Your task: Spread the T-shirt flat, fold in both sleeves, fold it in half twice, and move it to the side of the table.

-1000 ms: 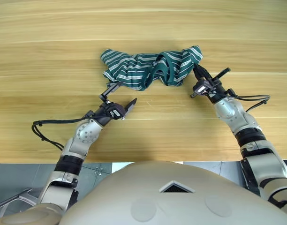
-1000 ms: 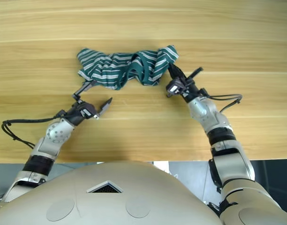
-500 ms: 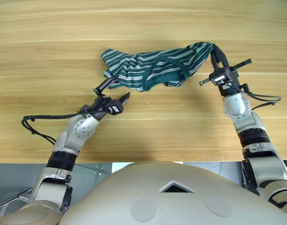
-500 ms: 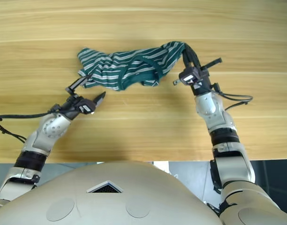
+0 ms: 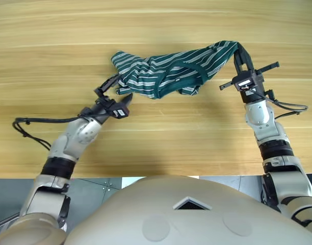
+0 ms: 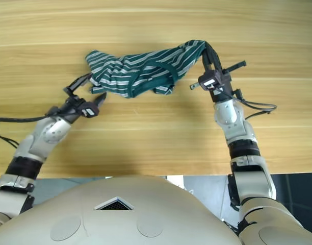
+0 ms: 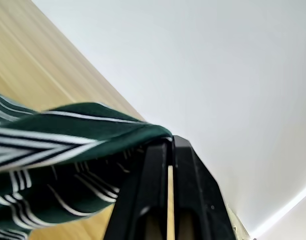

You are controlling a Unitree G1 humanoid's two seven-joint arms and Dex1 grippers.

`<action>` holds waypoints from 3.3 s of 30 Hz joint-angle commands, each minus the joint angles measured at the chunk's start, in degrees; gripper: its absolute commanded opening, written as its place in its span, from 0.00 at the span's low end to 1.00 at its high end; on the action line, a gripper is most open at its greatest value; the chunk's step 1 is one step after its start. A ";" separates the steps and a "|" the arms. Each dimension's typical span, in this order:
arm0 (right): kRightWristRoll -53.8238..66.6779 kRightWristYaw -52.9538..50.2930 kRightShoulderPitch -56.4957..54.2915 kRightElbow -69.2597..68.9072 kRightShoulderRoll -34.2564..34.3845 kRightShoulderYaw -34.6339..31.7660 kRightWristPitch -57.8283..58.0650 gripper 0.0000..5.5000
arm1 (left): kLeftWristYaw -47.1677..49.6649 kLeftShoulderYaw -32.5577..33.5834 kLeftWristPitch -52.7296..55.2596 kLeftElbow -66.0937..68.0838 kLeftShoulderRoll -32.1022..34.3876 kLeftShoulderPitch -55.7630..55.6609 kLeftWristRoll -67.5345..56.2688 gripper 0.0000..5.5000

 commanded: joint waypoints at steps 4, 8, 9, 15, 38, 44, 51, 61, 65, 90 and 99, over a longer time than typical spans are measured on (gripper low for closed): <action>-0.75 -0.05 -1.36 2.13 0.85 -0.15 -0.03 0.00 | -0.71 -1.38 2.63 1.30 0.30 -1.90 1.25 0.74; -1.23 -0.48 -1.62 2.82 1.01 -0.13 -0.13 0.00 | 0.43 -3.83 1.32 4.49 -1.18 -4.98 2.13 0.74; -1.39 -0.60 -1.71 3.08 1.11 -0.06 -0.14 0.00 | 0.70 -4.40 1.06 5.08 -1.56 -5.72 2.21 0.74; -2.42 -1.36 -1.99 4.91 1.75 0.09 -0.46 0.00 | 3.95 -5.81 -0.08 9.83 -2.74 -8.92 2.22 0.74; -4.10 -2.68 -5.32 13.43 2.62 1.70 -1.41 0.00 | 22.60 -9.12 -6.08 25.89 -7.10 -16.17 6.01 0.74; -4.17 -2.96 -5.63 15.34 2.93 2.14 -1.24 0.00 | 27.02 -9.90 -6.44 28.27 -6.85 -17.32 7.24 0.74; -4.25 -3.40 -7.14 19.56 3.11 2.97 -1.33 0.00 | 34.90 -10.59 -9.68 28.49 -7.55 -16.56 8.27 0.74; -4.40 -3.80 -7.82 21.74 3.56 3.58 -1.45 0.00 | 37.90 -10.30 -8.41 28.75 -6.97 -17.46 8.49 0.74; -4.46 -4.06 -8.06 22.66 3.69 3.90 -1.32 0.00 | 40.44 -10.27 -9.65 27.70 -6.79 -17.12 8.76 0.74; -4.89 -5.79 -9.62 25.61 4.18 5.46 -1.37 0.00 | 32.70 -13.54 -7.44 36.57 -8.24 -19.57 6.36 0.29; -4.99 -5.54 -11.07 25.96 4.20 5.85 -1.49 0.00 | 32.45 -14.00 -8.48 36.80 -8.41 -19.13 5.32 0.06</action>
